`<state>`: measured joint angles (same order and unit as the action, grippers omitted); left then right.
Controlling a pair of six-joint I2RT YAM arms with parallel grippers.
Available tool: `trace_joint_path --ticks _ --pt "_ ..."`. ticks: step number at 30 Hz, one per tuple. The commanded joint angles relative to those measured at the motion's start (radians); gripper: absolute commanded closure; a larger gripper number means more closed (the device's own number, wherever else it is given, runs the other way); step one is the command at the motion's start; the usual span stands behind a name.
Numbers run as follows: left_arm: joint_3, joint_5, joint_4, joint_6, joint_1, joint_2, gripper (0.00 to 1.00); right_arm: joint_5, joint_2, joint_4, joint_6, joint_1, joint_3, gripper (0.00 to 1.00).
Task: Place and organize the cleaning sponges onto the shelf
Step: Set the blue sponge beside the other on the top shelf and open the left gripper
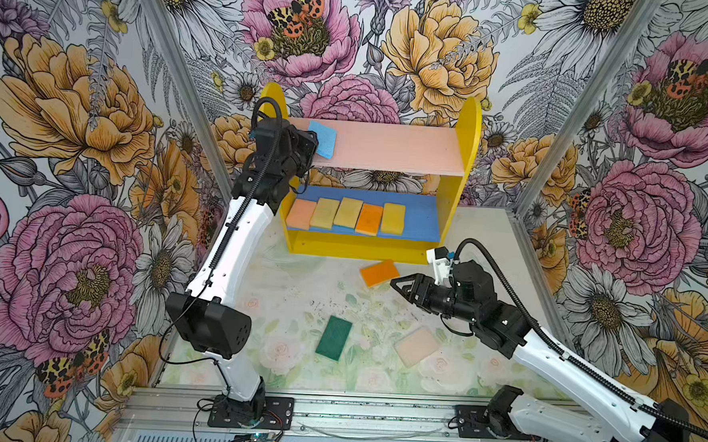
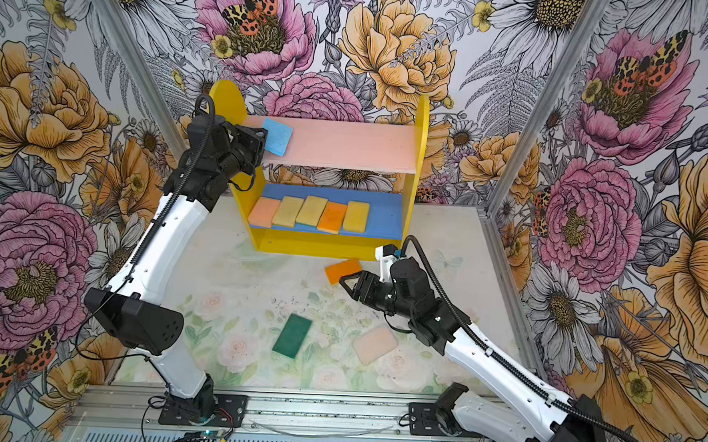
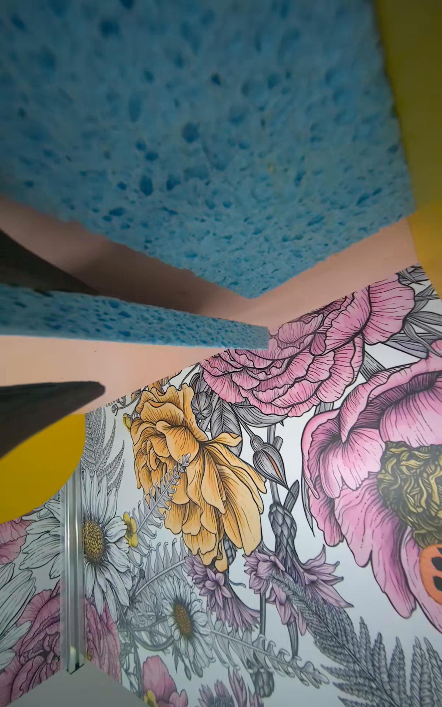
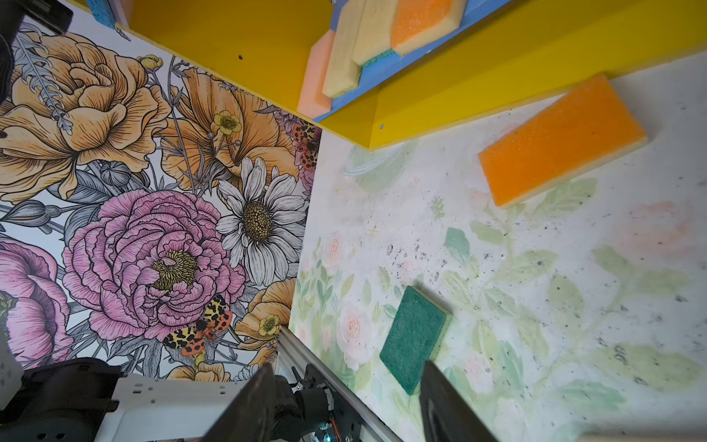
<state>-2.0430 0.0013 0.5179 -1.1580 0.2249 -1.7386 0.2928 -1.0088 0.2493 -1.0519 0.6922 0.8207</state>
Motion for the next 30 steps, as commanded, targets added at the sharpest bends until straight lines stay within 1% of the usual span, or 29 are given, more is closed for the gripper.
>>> trace_joint_path --ticks 1,3,5,7,8,10,11,13,16,25,28,30 --pt "-0.065 0.005 0.054 0.043 -0.005 -0.015 0.52 0.008 0.019 -0.015 0.024 -0.010 -0.010 0.39" --pt "-0.104 -0.005 0.085 0.084 -0.007 -0.028 0.43 0.009 0.018 -0.014 0.024 -0.011 -0.010 0.38" --pt "-0.154 -0.032 0.137 0.141 -0.008 -0.043 0.32 0.012 0.015 -0.015 0.024 -0.011 -0.009 0.38" --pt "-0.181 -0.033 0.164 0.182 -0.010 -0.053 0.24 0.012 0.015 -0.015 0.024 -0.013 -0.009 0.38" --pt "-0.193 -0.025 0.168 0.197 -0.010 -0.060 0.21 0.012 0.015 -0.015 0.024 -0.013 -0.009 0.38" --pt "-0.235 -0.002 0.190 0.229 -0.017 -0.072 0.18 0.012 0.015 -0.015 0.024 -0.013 -0.009 0.38" --pt "-0.261 0.009 0.203 0.245 -0.019 -0.116 0.16 0.012 0.013 -0.015 0.024 -0.013 -0.007 0.38" --pt "-0.333 0.016 0.253 0.294 -0.018 -0.157 0.13 0.018 0.012 -0.016 0.024 -0.013 -0.006 0.38" --pt "-0.398 -0.010 0.301 0.366 -0.010 -0.187 0.09 0.020 0.015 -0.015 0.023 -0.014 -0.008 0.38" --pt "-0.477 -0.128 0.359 0.605 0.024 -0.209 0.05 0.028 0.021 -0.015 0.021 -0.014 -0.011 0.38" --pt "-0.500 -0.188 0.359 0.702 0.055 -0.208 0.03 0.027 0.019 -0.015 0.020 -0.014 -0.011 0.38" --pt "-0.521 -0.205 0.358 0.758 0.068 -0.211 0.03 0.030 0.018 -0.015 0.020 -0.014 -0.009 0.38"
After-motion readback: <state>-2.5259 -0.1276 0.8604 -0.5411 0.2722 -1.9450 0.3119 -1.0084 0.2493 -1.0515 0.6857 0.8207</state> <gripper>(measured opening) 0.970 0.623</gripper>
